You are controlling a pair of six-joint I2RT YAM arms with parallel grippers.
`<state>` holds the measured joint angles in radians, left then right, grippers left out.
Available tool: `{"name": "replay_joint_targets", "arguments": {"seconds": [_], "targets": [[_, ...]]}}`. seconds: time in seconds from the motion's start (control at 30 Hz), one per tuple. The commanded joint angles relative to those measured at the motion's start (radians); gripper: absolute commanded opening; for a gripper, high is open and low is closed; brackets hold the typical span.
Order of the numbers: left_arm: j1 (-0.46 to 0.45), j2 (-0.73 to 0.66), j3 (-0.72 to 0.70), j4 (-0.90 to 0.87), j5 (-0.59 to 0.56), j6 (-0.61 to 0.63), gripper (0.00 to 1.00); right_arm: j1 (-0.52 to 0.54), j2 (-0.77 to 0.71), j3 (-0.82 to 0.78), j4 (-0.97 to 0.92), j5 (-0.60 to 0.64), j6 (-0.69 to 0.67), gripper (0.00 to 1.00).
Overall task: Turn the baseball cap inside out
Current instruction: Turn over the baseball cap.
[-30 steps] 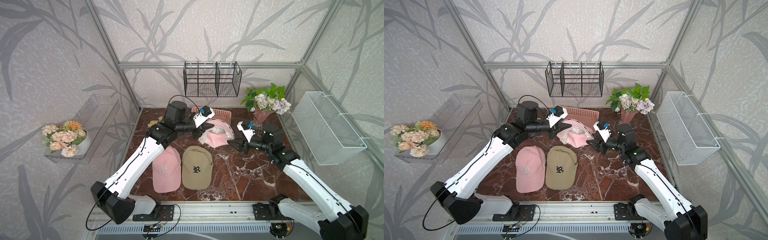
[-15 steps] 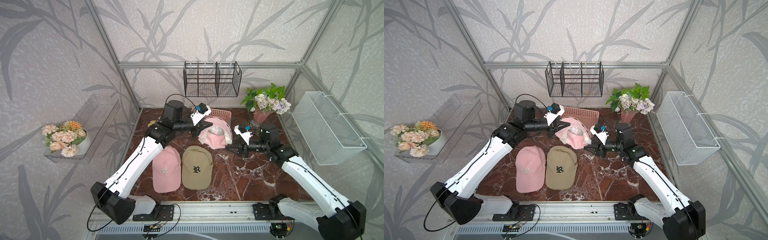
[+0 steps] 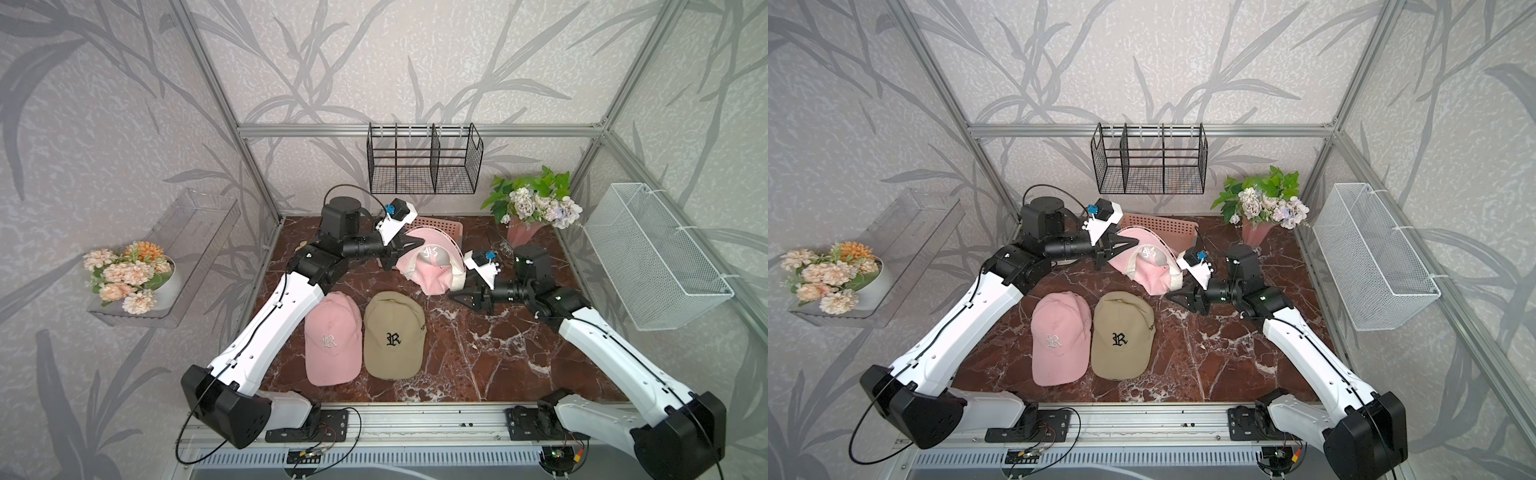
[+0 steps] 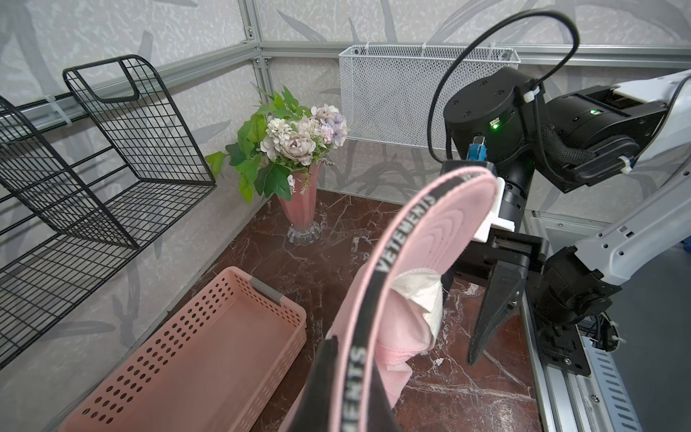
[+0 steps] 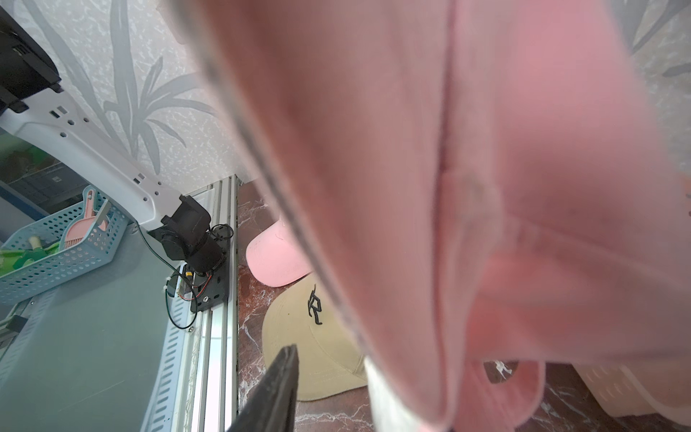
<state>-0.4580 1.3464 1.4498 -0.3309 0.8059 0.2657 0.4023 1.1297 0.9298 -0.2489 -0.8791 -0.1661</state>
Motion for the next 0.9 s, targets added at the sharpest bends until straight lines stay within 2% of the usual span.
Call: {"name": "replay_joint_targets", "arguments": {"seconds": [0.0, 0.17, 0.37, 0.53, 0.63, 0.8, 0.87], "targets": [[0.008, -0.022, 0.006, 0.178, 0.075, -0.068, 0.0, 0.013, 0.001, -0.032, 0.025, 0.013, 0.035, 0.38], [0.03, -0.026, -0.022, 0.249, 0.133, -0.135, 0.0, 0.014, -0.021, -0.075, 0.122, 0.037, 0.092, 0.29], [0.035, -0.032, -0.054, 0.278, 0.129, -0.164, 0.0, 0.016, -0.111, -0.169, 0.329, 0.365, 0.237, 0.0], [0.035, -0.019, -0.072, 0.257, 0.131, -0.175, 0.0, 0.02, -0.178, -0.205, 0.411, 0.667, 0.368, 0.0], [0.035, -0.006, -0.069, 0.229, 0.098, -0.177, 0.0, 0.02, -0.204, -0.21, 0.415, 0.798, 0.432, 0.0], [0.035, 0.009, -0.047, 0.191, 0.096, -0.205, 0.0, 0.024, -0.191, -0.168, 0.261, 1.088, 0.523, 0.0], [0.035, 0.012, -0.038, 0.199, 0.11, -0.238, 0.0, 0.024, -0.167, -0.15, 0.205, 1.133, 0.518, 0.02]]}}
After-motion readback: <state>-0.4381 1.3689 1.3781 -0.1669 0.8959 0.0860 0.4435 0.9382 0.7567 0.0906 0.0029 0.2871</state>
